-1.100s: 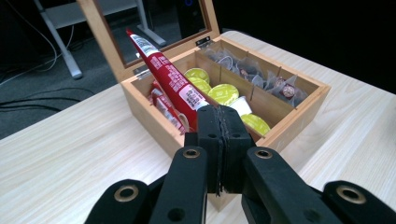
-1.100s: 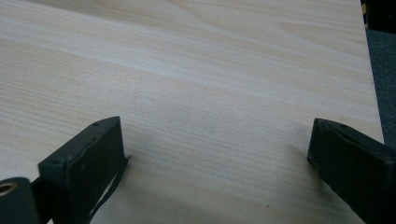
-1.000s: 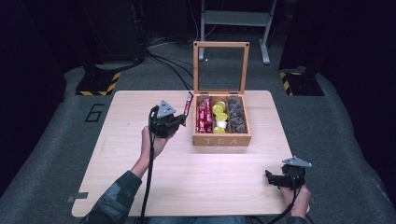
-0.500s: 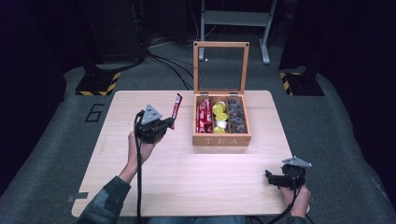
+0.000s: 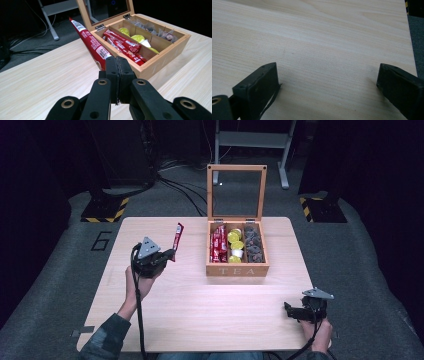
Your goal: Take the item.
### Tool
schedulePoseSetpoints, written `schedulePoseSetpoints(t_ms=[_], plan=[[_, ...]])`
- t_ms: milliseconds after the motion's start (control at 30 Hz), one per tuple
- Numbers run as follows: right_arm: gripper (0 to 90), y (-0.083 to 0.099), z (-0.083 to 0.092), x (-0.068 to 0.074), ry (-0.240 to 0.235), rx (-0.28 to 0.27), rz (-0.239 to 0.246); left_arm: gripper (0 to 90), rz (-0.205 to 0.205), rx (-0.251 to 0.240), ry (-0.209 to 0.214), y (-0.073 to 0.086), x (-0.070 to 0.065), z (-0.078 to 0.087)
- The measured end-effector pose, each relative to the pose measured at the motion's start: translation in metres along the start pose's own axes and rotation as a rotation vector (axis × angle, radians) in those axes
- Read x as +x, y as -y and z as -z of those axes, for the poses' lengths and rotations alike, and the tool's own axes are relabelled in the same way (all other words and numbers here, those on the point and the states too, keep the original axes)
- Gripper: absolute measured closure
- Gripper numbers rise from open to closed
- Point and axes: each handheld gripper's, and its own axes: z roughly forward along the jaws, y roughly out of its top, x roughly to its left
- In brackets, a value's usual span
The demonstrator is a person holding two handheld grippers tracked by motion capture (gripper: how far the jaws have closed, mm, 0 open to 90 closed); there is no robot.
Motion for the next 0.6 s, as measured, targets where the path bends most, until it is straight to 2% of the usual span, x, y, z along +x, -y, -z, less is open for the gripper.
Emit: schedulePoseSetpoints(t_ms=[333,600], plan=[[3.2,0.000,0.000,0.000,0.000,-0.001,0.001,88.9,0.014,0.010,-0.025,0.011,0.008,0.005],[3.3,0.000,0.000,0.000,-0.001,0.000,0.001,89.0,0.033,0.020,-0.050,0.024,0.020,0.007]])
